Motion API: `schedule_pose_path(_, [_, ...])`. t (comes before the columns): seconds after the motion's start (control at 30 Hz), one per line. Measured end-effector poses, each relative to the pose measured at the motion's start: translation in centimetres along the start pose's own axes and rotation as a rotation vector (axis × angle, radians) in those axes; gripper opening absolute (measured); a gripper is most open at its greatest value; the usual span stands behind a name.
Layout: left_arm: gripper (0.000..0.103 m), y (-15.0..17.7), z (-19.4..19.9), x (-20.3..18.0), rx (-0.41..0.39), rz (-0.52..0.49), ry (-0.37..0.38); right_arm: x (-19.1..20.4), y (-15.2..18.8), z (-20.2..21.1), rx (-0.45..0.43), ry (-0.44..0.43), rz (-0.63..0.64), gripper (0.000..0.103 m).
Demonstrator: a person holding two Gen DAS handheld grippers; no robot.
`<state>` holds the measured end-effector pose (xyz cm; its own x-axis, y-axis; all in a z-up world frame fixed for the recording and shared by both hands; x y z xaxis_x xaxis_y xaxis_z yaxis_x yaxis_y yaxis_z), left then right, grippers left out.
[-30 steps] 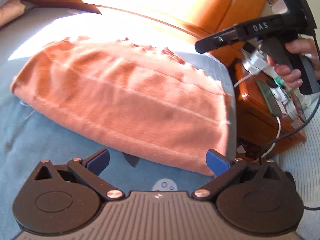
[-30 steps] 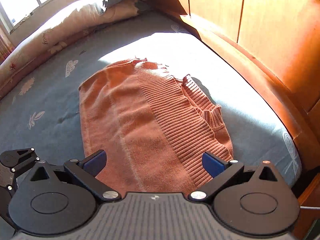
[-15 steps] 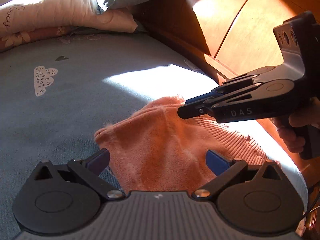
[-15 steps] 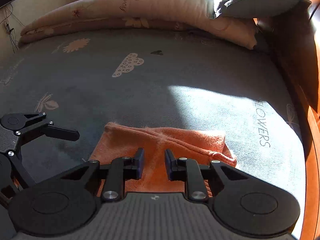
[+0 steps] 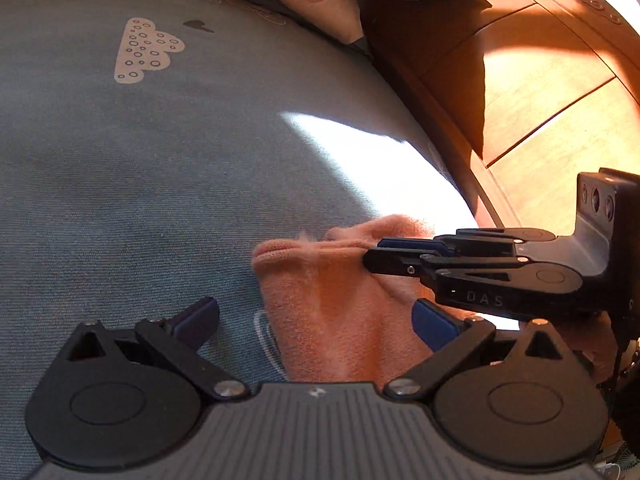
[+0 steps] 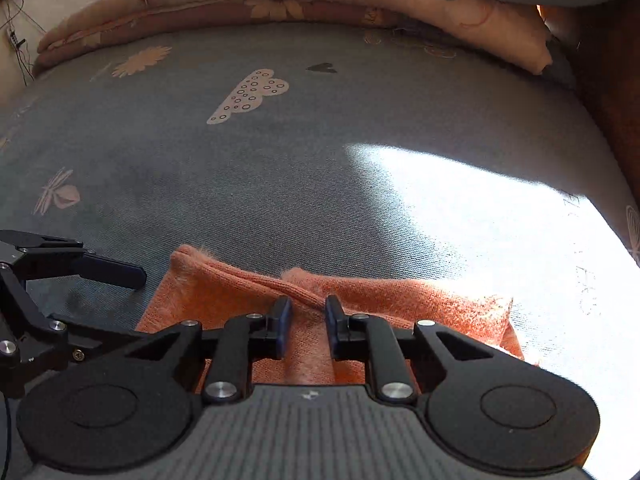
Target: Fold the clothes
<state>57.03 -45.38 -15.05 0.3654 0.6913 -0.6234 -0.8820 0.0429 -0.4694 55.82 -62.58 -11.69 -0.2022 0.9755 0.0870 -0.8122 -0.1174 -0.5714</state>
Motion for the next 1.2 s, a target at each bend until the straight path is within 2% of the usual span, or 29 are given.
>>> schedule_pose_path(0.07, [0.101, -0.4, -0.6, 0.2, -0.007, 0.053, 0.045, -0.6, 0.0, 1.1, -0.016, -0.003, -0.058, 0.025])
schedule_pose_path(0.2, [0.101, -1.1, -1.8, 0.2, -0.018, 0.107, 0.095, -2.6, 0.2, 3.4, -0.07, 0.001, -0.156, 0.026])
schedule_pose_path(0.27, [0.1, -1.2, -2.2, -0.2, -0.012, 0.101, 0.108, -4.5, 0.0, 4.3, -0.097, 0.071, -0.159, 0.035])
schedule_pose_path(0.3, [0.095, -1.1, -2.5, -0.2, -0.011, 0.088, 0.098, -5.3, 0.1, 4.3, -0.1, 0.089, -0.166, 0.048])
schedule_pose_path(0.33, [0.078, -1.1, -2.7, -0.2, -0.011, 0.074, 0.085, -5.9, 0.3, 4.0, -0.095, 0.081, -0.182, 0.053])
schedule_pose_path(0.37, [0.068, -1.0, -2.7, 0.0, -0.01, 0.07, 0.062, -6.5, 0.5, 3.7, -0.089, 0.073, -0.199, 0.054])
schedule_pose_path(0.4, [0.05, -0.9, -2.7, 0.2, -0.009, 0.069, 0.038, -7.1, 0.7, 3.4, -0.083, 0.065, -0.215, 0.057])
schedule_pose_path(0.43, [0.04, -0.8, -2.8, 0.5, -0.007, 0.067, 0.014, -7.6, 0.9, 3.1, -0.077, 0.057, -0.232, 0.059])
schedule_pose_path(0.5, [0.032, -0.5, -2.4, 0.4, -0.012, 0.066, -0.006, -8.8, 1.2, 2.5, -0.066, 0.042, -0.265, 0.06])
schedule_pose_path(0.6, [0.023, 0.0, -1.9, 0.1, -0.02, 0.065, -0.033, -10.5, 1.8, 1.7, -0.049, 0.018, -0.314, 0.061])
schedule_pose_path(0.63, [0.02, 0.1, -1.8, 0.0, -0.023, 0.064, -0.042, -11.1, 1.9, 1.4, -0.043, 0.01, -0.33, 0.057])
schedule_pose_path(0.67, [0.018, 0.3, -1.6, -0.1, -0.025, 0.064, -0.051, -11.7, 2.1, 1.1, -0.037, 0.002, -0.347, 0.049])
schedule_pose_path(0.7, [0.016, 0.4, -1.4, -0.2, -0.028, 0.063, -0.061, -12.2, 2.3, 0.8, -0.032, -0.006, -0.363, 0.031])
schedule_pose_path(0.73, [0.016, 0.6, -1.3, -0.3, -0.031, 0.063, -0.07, -12.8, 2.5, 0.5, -0.026, -0.014, -0.38, 0.022])
schedule_pose_path(0.77, [0.016, 0.8, -1.2, -0.4, -0.032, 0.043, -0.097, -13.0, 2.7, 0.7, -0.021, 0.003, -0.377, 0.02])
schedule_pose_path(0.8, [0.016, 1.0, -1.0, -0.6, -0.034, 0.02, -0.128, -12.9, 2.8, 1.0, -0.014, 0.053, -0.361, 0.015])
schedule_pose_path(0.87, [0.019, 1.3, -0.9, -0.9, -0.032, -0.029, -0.179, -13.3, 3.3, 1.0, 0.013, 0.164, -0.322, 0.021])
schedule_pose_path(0.9, [0.021, 1.3, -0.8, -1.1, -0.027, -0.055, -0.198, -13.2, 3.3, 1.4, 0.01, 0.19, -0.307, 0.024])
schedule_pose_path(1.0, [0.026, 1.2, -0.6, -1.5, -0.013, -0.134, -0.254, -11.4, 2.0, 3.7, -0.045, 0.177, -0.261, 0.024])
schedule_pose_path(1.07, [0.032, 1.1, -0.5, -1.8, -0.003, -0.187, -0.291, -8.9, 0.5, 4.4, -0.076, 0.117, -0.174, 0.024])
schedule_pose_path(1.13, [0.038, 1.0, -0.4, -2.1, 0.007, -0.24, -0.328, -6.5, -0.2, 3.2, -0.048, 0.061, -0.085, 0.024])
schedule_pose_path(1.2, [0.046, 0.8, -0.2, -2.4, 0.016, -0.293, -0.365, -5.2, -0.2, 1.1, -0.021, 0.043, -0.034, 0.024])
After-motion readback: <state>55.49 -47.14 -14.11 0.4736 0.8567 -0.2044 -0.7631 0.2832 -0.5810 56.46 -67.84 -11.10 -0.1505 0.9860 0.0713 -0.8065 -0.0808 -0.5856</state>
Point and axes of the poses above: each gripper's, at about its wrist camera, not at the fingertips, and z roughly against the way its jaws point, x to its left, y to its underside, the point moved 7 cm from there along -z, roughly the way its jaws point, and after that the axes turned 1 degree about -x, right-handed, at the moved point
